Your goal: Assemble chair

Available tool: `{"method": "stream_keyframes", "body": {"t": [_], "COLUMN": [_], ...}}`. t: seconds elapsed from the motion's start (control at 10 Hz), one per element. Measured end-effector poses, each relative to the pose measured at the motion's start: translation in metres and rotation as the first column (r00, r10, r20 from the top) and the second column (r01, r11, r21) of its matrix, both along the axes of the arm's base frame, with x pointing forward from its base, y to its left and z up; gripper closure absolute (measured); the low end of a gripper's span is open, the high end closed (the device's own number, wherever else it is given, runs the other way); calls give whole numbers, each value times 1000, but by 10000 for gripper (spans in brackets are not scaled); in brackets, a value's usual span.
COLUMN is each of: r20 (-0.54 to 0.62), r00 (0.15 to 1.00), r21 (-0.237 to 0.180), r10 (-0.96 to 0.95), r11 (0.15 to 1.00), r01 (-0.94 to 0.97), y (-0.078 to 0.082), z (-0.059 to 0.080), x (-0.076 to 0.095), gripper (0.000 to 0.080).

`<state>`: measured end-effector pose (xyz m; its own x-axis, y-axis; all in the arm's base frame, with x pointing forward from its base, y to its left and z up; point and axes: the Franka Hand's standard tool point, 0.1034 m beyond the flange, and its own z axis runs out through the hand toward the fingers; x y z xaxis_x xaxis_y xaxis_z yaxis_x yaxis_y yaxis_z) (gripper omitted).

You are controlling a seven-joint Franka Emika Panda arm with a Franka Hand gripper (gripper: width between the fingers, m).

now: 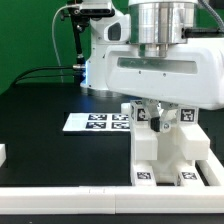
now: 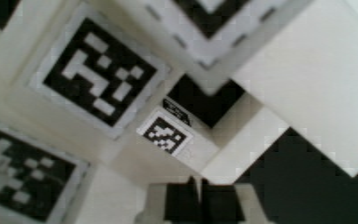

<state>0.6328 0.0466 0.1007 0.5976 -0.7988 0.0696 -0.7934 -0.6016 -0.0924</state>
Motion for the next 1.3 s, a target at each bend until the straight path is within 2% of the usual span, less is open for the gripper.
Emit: {"method": "stream_keyframes", "body": {"t": [0.2, 0.4, 0.5, 0.6, 0.7, 1.1, 1.2, 1.3], "r20": [-3, -21, -36, -51, -35, -44, -46, -53], "r00": [1000, 989, 954, 918, 865, 704, 627, 463], "r21": [1, 14, 20, 38, 35, 1, -5, -6], "r10": [23, 145, 298, 393, 501, 708, 778, 885], "r11": [1000, 989, 955, 919, 865, 705, 627, 463], "r01": [-23, -145, -297, -391, -500, -709, -779, -886], "y": [0, -3, -7, -5, -5, -12, -14, -22], "z": [2, 18, 25, 34, 44, 39, 39, 40], "x": [0, -3, -6, -9, -9, -10, -10, -11], "gripper": [783, 430, 294, 294, 181, 151, 150, 150]}}
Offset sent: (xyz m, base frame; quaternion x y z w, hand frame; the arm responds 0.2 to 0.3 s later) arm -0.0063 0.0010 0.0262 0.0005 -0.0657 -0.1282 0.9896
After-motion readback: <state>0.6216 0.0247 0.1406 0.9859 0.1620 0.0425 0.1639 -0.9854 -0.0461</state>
